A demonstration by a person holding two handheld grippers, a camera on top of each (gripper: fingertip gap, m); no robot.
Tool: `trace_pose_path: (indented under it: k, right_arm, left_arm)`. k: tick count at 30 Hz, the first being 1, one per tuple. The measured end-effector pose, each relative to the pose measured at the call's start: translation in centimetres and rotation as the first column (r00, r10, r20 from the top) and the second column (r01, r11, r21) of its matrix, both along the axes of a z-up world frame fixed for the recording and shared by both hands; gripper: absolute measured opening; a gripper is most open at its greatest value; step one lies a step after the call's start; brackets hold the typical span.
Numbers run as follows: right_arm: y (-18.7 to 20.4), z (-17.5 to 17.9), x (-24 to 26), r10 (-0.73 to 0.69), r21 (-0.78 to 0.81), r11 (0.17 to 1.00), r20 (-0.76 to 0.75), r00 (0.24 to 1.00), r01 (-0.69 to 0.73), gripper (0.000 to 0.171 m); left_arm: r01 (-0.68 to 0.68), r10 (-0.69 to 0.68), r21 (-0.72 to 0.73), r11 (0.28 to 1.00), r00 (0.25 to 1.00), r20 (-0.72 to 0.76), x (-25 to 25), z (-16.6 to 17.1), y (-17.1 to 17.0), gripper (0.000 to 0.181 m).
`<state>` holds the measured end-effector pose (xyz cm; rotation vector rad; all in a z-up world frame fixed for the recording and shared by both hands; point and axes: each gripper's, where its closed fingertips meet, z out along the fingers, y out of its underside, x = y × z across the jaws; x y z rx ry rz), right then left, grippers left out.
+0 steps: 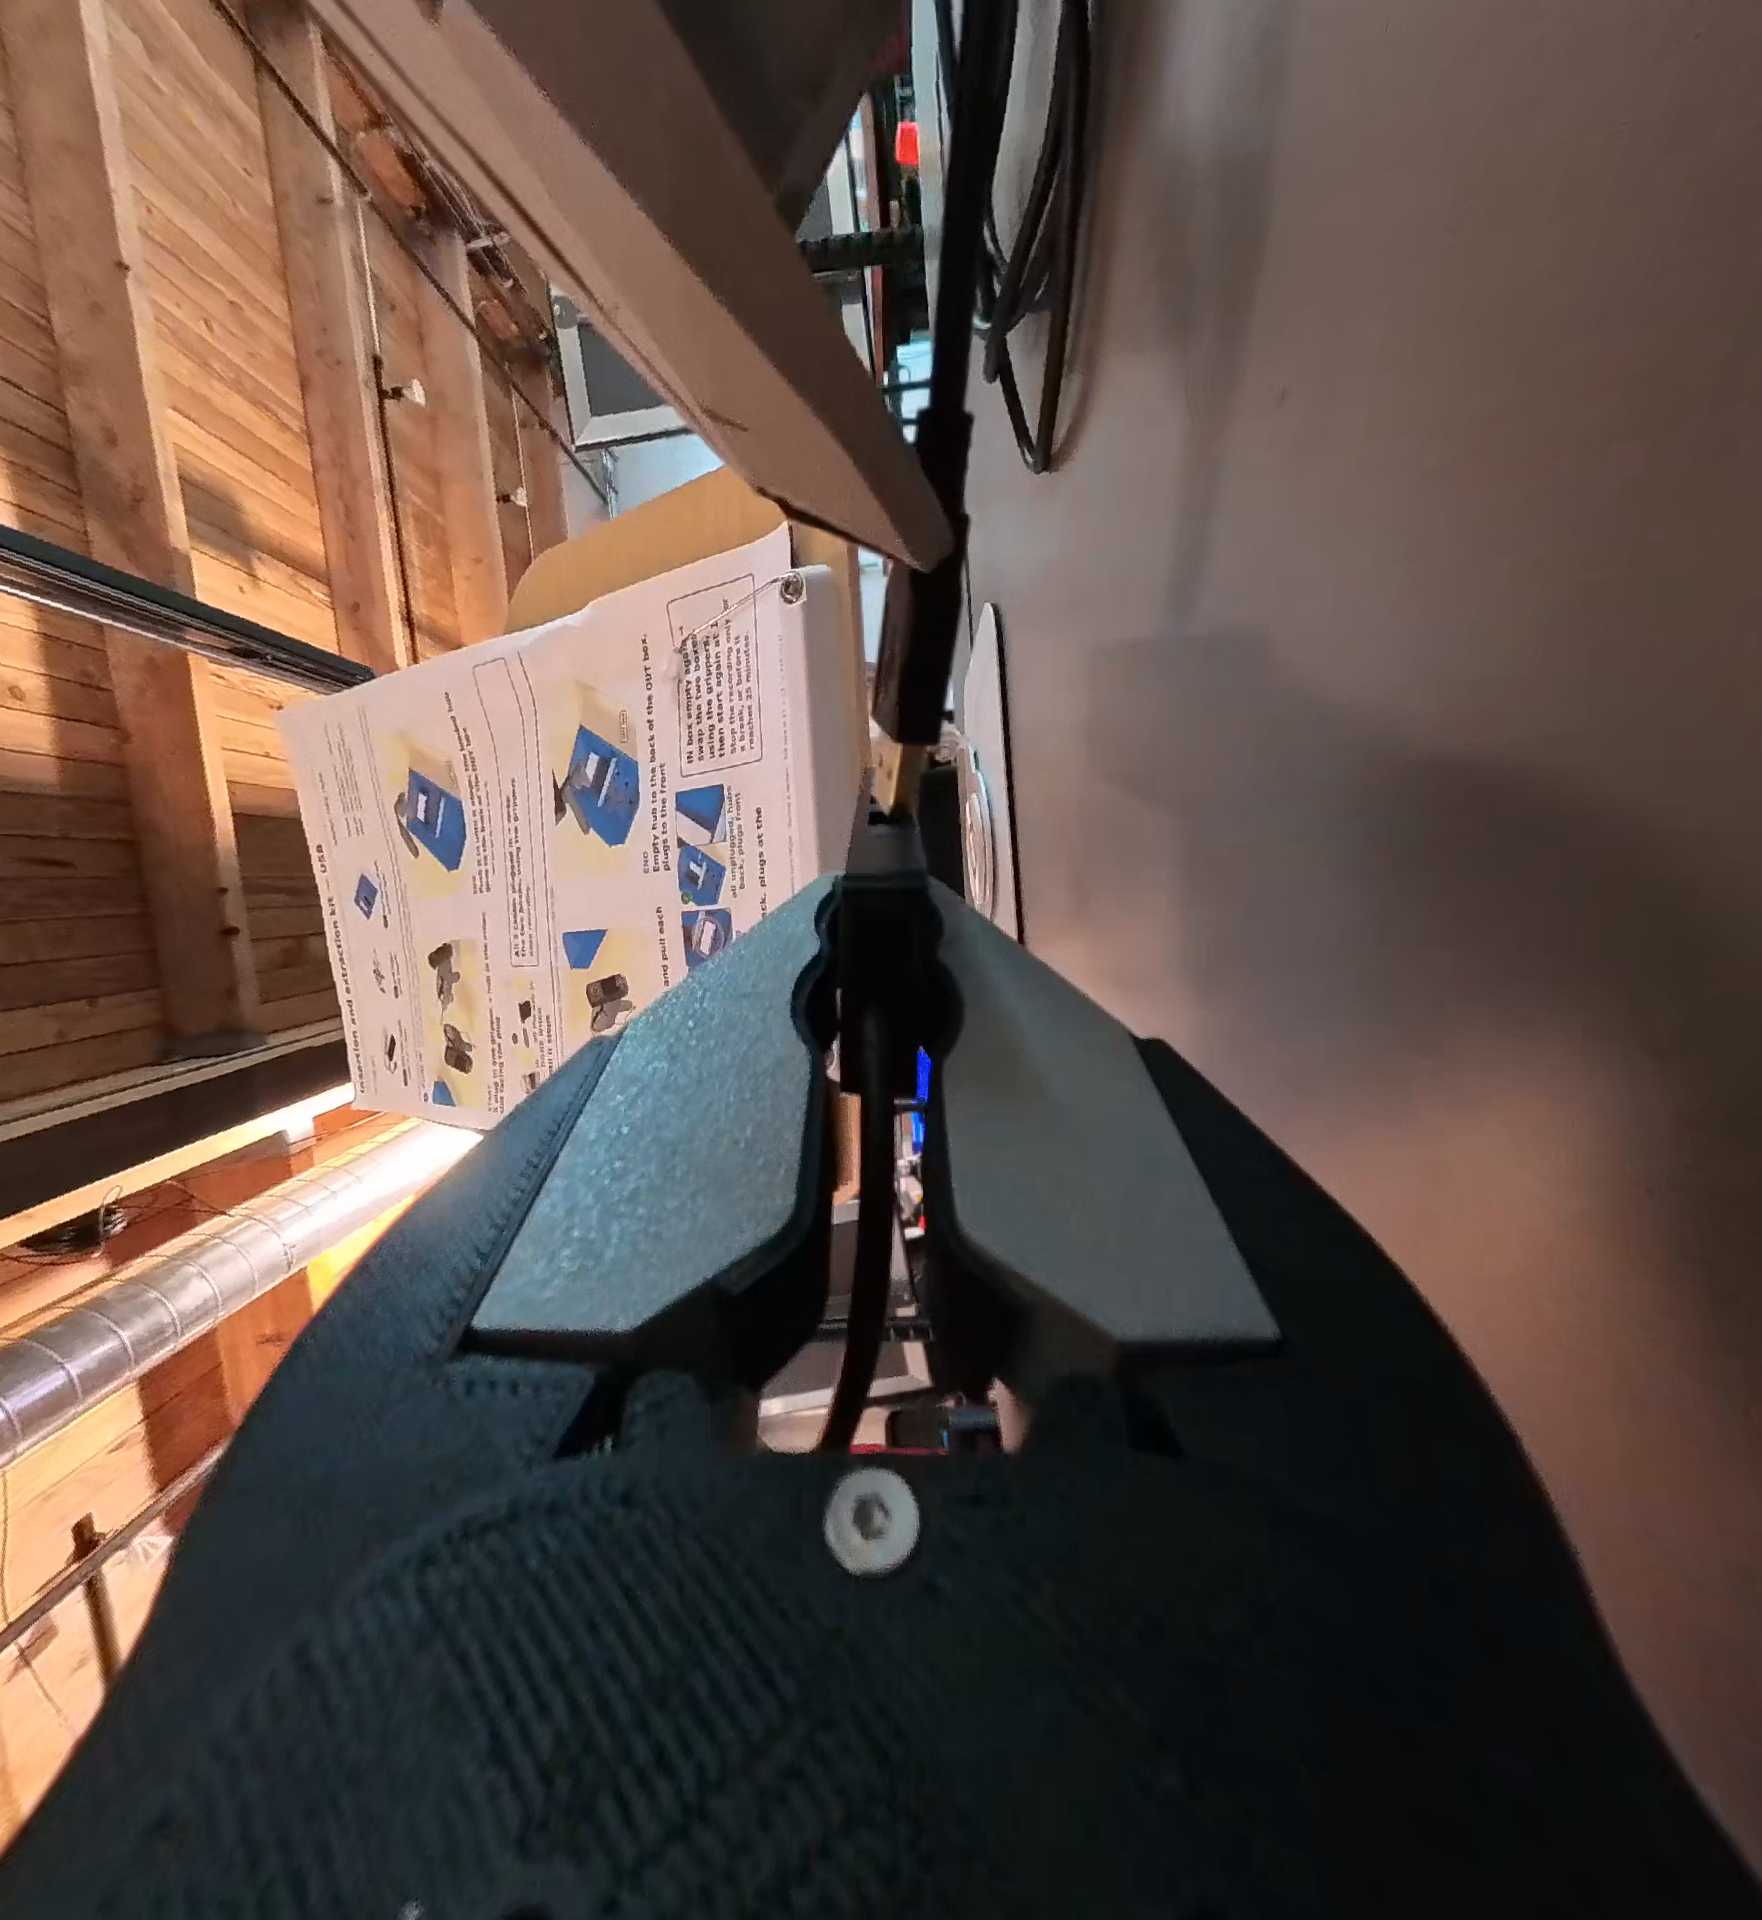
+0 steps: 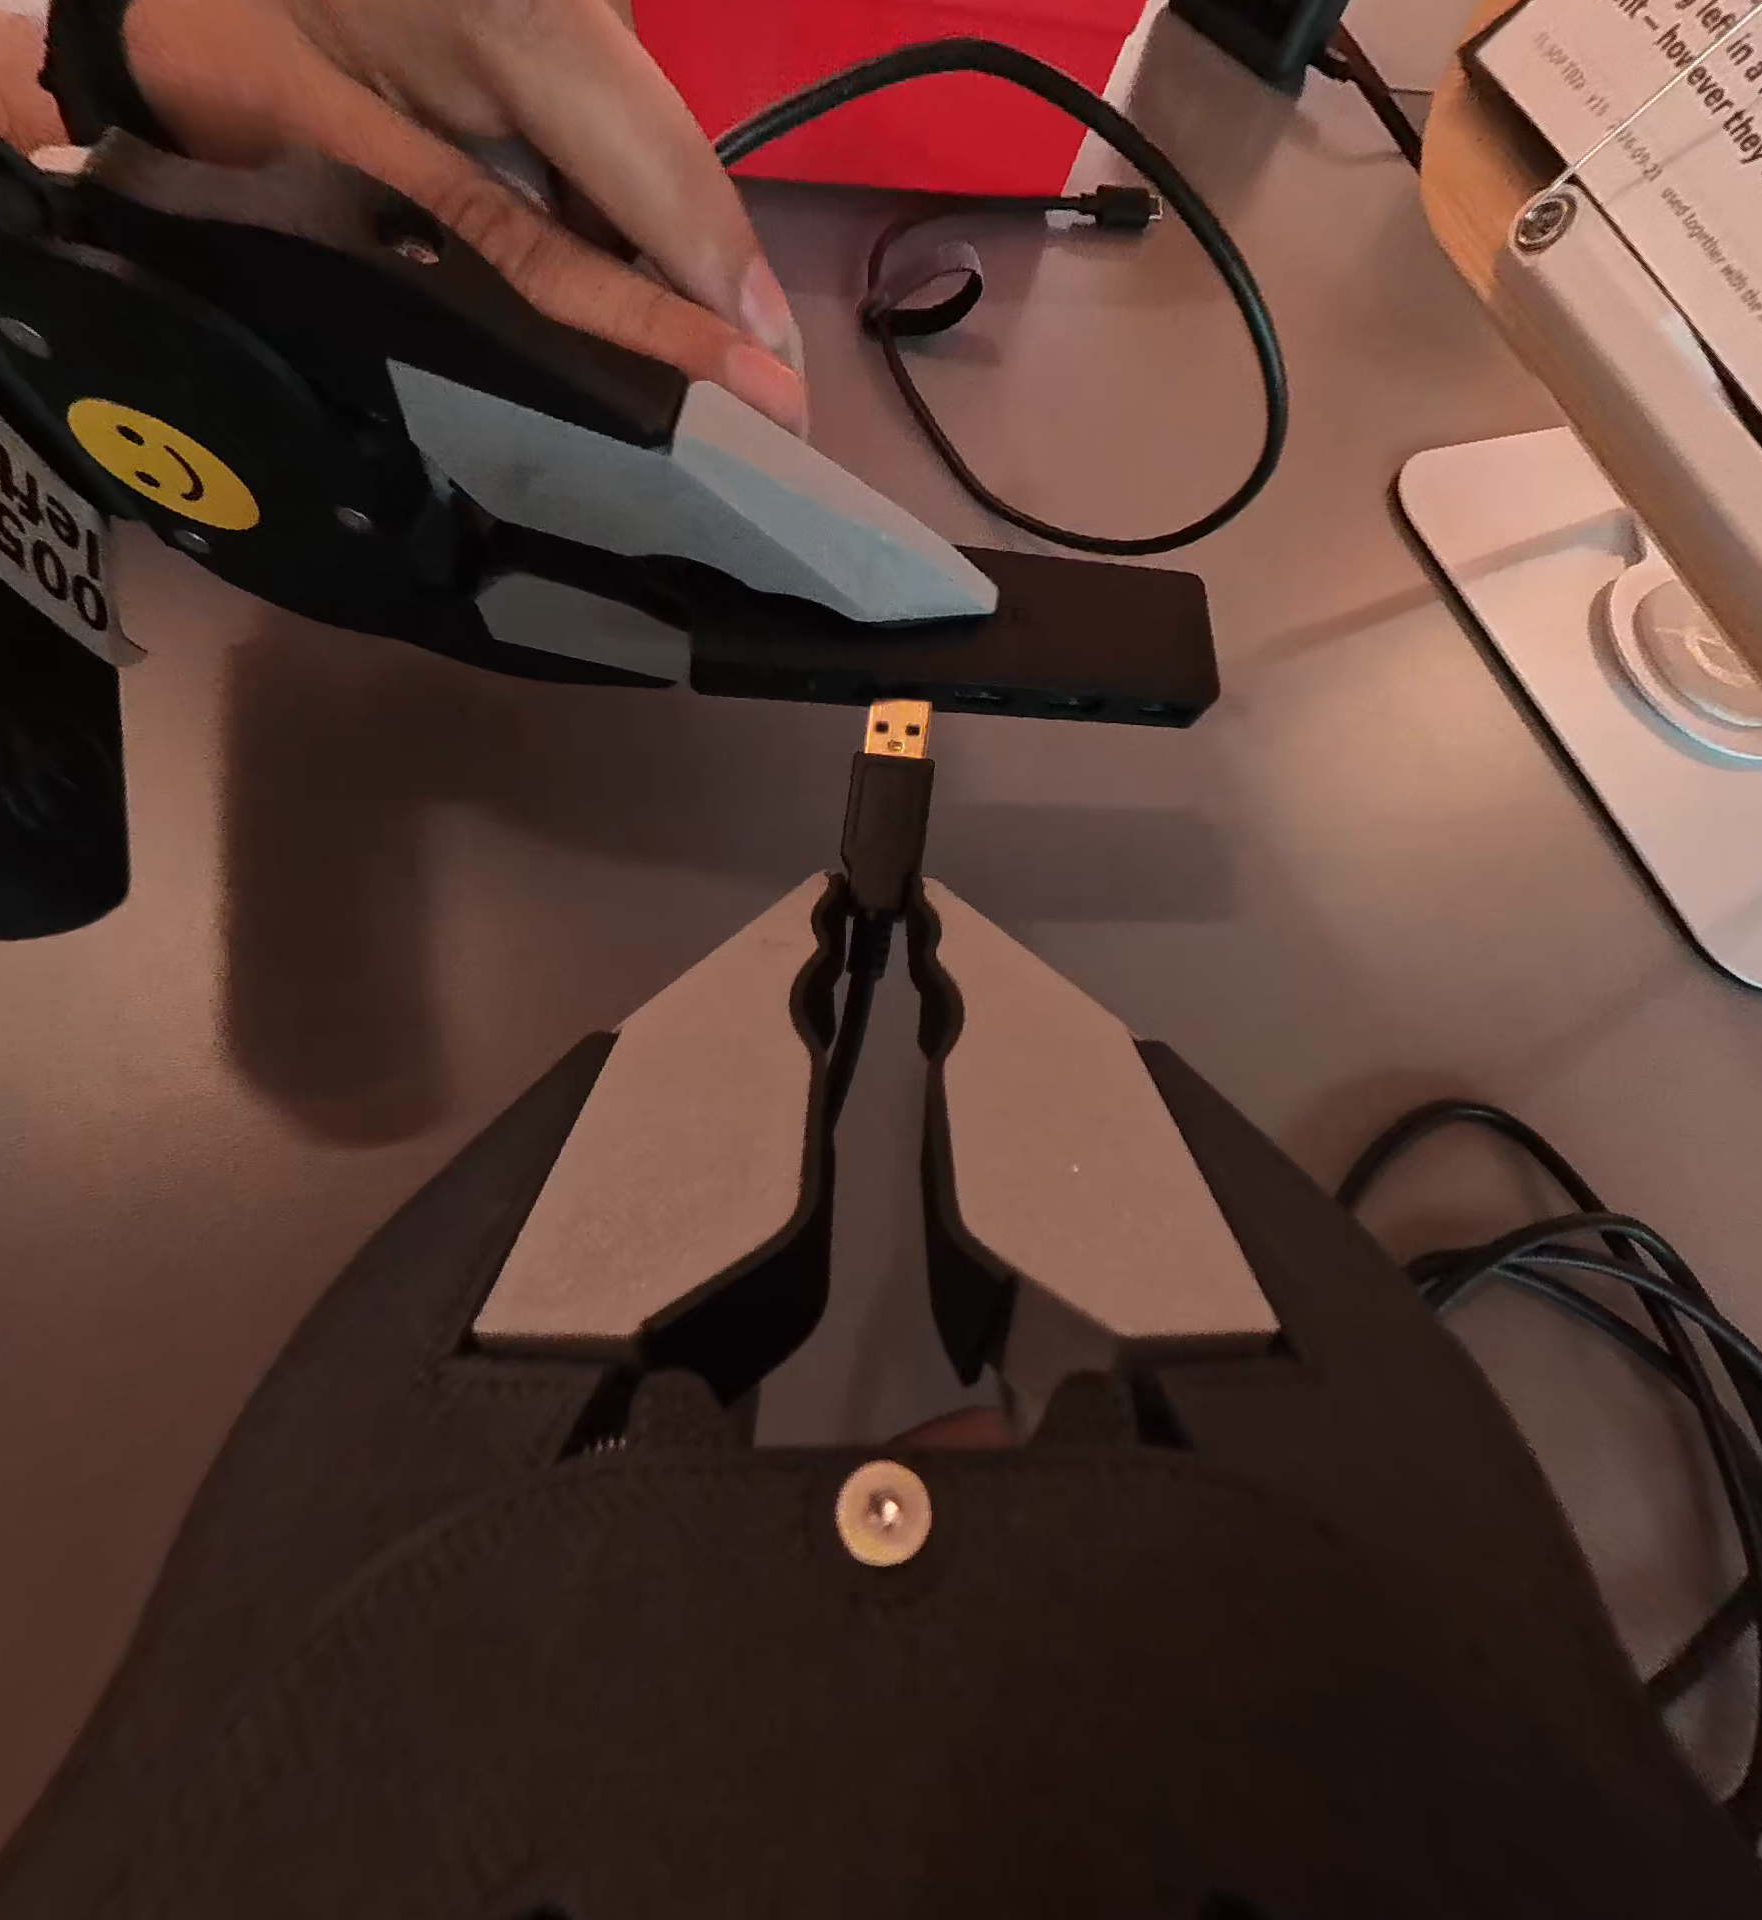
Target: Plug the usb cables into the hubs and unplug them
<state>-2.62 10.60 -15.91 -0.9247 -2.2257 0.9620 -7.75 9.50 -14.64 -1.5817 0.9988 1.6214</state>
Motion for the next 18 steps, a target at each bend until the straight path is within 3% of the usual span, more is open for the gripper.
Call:
trace_pose_path:
  k: [13, 18]
  right_arm:
    - [-0.24, -0.67, 0.07, 0.016, 0.007, 1.0, 0.027, 0.999, -0.016, 0.008]
    - [-0.35, -0.04, 0.39, 0.048, -0.071, 0.996, 0.039, 0.998, -0.045, 0.008]
  left_arm:
    - [-0.01, 0.009, -0.029, 1.0, 1.0, -0.009, 0.04, -0.62, 0.15, 0.008]
    - [0.004, -0.004, -0.031, 1.0, 1.0, -0.008, 0.2, -0.68, 0.11, 0.008]
